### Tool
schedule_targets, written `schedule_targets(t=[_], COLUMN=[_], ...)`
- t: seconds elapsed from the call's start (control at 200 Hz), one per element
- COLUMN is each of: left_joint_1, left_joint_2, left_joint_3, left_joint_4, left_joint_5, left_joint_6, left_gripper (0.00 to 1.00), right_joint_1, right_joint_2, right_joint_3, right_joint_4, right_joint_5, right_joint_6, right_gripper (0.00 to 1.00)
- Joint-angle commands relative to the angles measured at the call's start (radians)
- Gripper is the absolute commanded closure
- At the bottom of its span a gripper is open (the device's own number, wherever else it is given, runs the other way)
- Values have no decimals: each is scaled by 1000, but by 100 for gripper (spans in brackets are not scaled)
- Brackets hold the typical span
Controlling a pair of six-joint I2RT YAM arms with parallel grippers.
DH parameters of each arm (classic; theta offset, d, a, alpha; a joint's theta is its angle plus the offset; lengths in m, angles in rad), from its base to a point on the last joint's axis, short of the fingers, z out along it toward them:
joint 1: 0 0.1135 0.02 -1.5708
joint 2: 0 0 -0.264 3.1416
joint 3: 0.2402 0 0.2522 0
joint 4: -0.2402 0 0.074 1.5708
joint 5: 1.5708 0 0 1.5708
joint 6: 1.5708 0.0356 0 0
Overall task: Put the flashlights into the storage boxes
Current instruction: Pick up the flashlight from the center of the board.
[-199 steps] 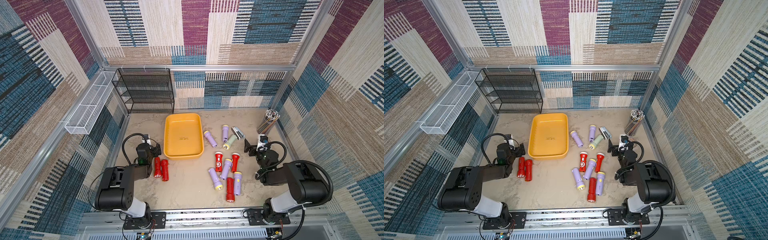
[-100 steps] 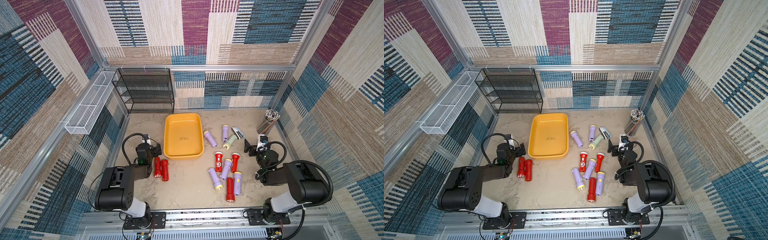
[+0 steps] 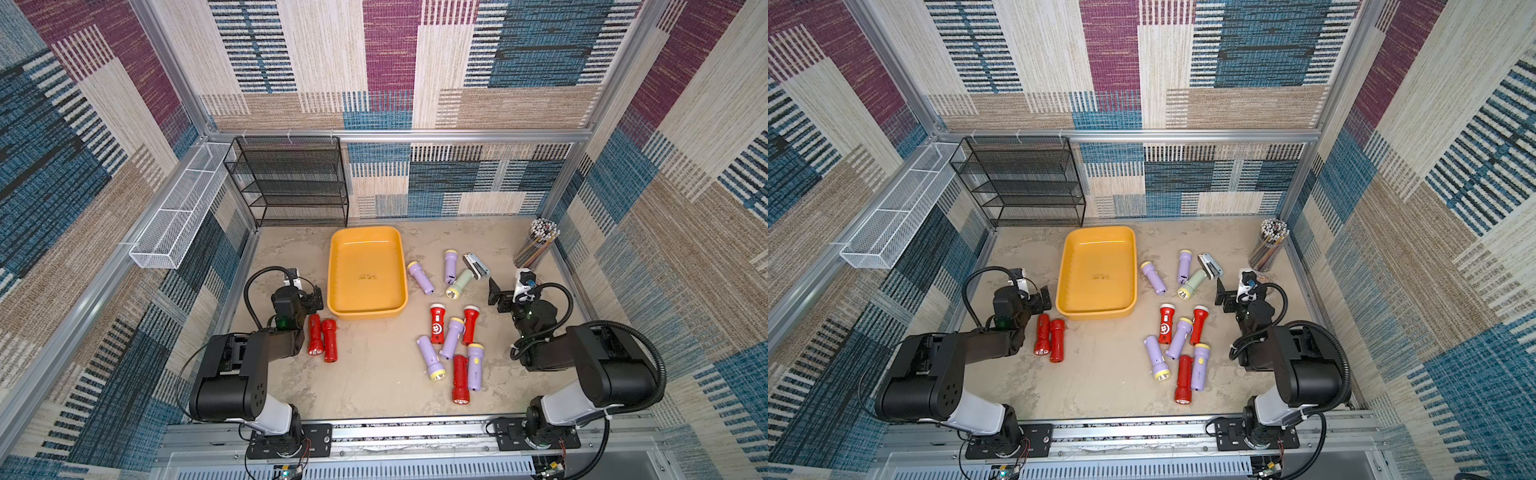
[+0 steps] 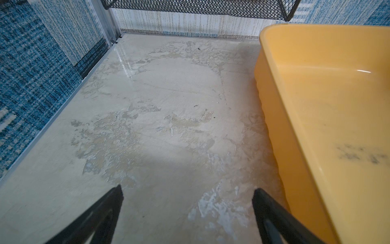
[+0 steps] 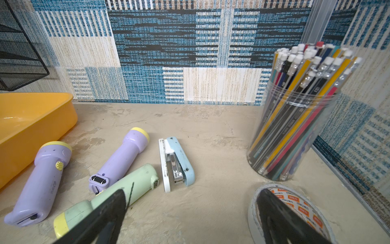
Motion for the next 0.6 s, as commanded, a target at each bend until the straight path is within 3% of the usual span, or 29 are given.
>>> schedule_targets(t=[0.0, 0.225, 0.416, 0.596], left_joint_1=[0, -3, -6, -9], left_joint_2=[-1, -18, -122, -247], left_joint_3=[5, 25, 115, 162], left_joint_4=[24, -11, -261, -361], left_joint_5=[-4, 29, 20, 50], left_joint_6=[21, 43, 48, 72], left_gripper=[3, 7, 7, 3], right_joint_1=[0, 1, 5, 11], right_joint_2=[-3, -58, -182, -213], right_joint_3=[2, 46, 156, 418], right_joint_4=[30, -91, -414, -924], right_joint_5=[-5, -9, 62, 290], right_joint_6=[13, 5, 1, 144], right_gripper=[0, 0, 0, 0])
